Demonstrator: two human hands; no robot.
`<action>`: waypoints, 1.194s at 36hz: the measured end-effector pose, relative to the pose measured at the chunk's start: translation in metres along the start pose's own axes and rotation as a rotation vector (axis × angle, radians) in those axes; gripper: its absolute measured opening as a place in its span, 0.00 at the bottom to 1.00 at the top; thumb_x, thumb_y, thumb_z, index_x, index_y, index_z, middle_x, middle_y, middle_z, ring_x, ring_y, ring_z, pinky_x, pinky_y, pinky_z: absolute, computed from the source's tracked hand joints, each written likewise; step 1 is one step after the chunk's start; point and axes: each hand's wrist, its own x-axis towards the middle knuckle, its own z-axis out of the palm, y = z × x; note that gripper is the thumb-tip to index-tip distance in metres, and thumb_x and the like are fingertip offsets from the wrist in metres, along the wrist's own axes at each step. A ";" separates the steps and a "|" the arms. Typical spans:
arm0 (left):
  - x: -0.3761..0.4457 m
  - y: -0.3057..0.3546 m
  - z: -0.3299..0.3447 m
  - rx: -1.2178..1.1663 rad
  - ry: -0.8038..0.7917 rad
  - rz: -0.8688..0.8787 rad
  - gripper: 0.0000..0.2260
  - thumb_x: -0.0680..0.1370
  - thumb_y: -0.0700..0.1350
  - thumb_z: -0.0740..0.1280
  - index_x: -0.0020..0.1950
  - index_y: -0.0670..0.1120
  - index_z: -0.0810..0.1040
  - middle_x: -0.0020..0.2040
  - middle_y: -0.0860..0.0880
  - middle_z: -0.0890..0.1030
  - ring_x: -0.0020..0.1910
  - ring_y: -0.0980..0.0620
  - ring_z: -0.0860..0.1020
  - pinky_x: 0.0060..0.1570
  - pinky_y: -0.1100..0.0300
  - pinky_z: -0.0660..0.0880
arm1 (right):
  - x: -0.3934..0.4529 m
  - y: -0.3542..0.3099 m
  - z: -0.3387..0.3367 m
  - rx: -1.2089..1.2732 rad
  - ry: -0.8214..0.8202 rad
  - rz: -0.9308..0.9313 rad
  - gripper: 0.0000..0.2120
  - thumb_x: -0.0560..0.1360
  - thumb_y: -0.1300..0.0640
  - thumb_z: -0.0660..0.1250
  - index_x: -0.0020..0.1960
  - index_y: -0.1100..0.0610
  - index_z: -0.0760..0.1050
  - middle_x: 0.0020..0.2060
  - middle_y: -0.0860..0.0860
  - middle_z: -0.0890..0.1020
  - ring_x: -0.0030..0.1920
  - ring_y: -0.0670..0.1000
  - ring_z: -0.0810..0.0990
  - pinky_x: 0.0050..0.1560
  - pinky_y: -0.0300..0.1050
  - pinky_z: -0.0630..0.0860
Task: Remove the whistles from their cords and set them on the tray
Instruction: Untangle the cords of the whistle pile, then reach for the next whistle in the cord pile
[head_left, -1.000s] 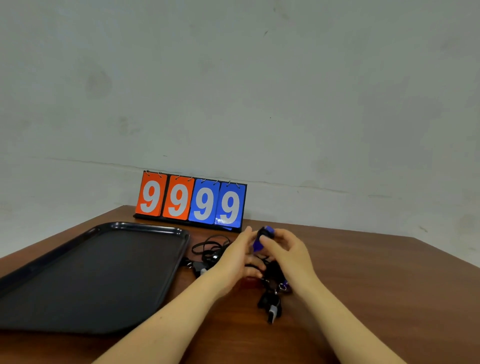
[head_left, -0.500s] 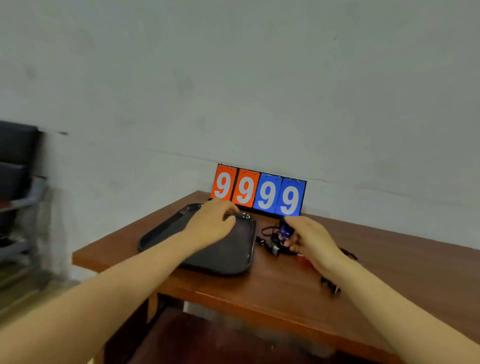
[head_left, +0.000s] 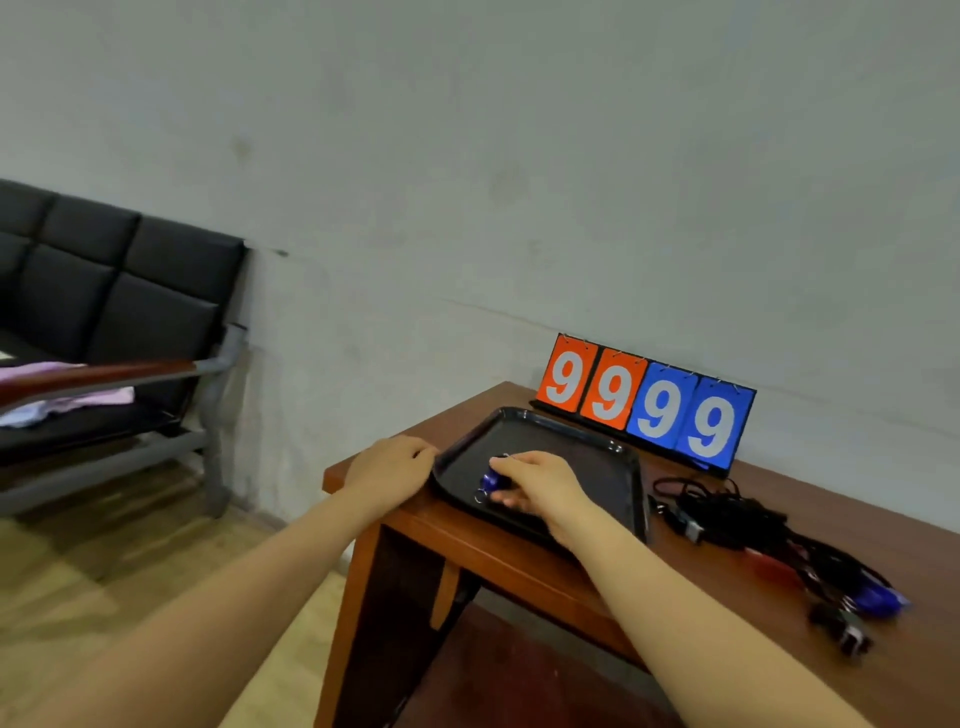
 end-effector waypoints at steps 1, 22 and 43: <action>0.002 -0.001 0.000 -0.010 0.001 -0.010 0.16 0.82 0.52 0.54 0.58 0.53 0.81 0.59 0.53 0.80 0.56 0.52 0.76 0.55 0.56 0.75 | 0.003 0.000 0.005 -0.057 0.016 -0.022 0.13 0.76 0.55 0.69 0.57 0.59 0.77 0.45 0.54 0.83 0.35 0.47 0.81 0.32 0.35 0.76; -0.003 -0.004 0.003 0.060 0.022 0.054 0.14 0.80 0.53 0.60 0.63 0.52 0.76 0.58 0.52 0.79 0.53 0.56 0.76 0.51 0.60 0.76 | -0.008 0.003 0.003 -0.550 0.102 -0.145 0.18 0.79 0.43 0.59 0.34 0.50 0.67 0.31 0.48 0.70 0.32 0.47 0.70 0.40 0.43 0.70; -0.069 0.258 0.143 -0.090 -0.314 0.572 0.15 0.79 0.57 0.60 0.64 0.55 0.73 0.60 0.54 0.72 0.63 0.54 0.69 0.61 0.54 0.71 | -0.109 0.083 -0.273 -0.345 0.690 -0.202 0.13 0.78 0.64 0.60 0.45 0.48 0.78 0.38 0.50 0.81 0.39 0.52 0.79 0.39 0.46 0.77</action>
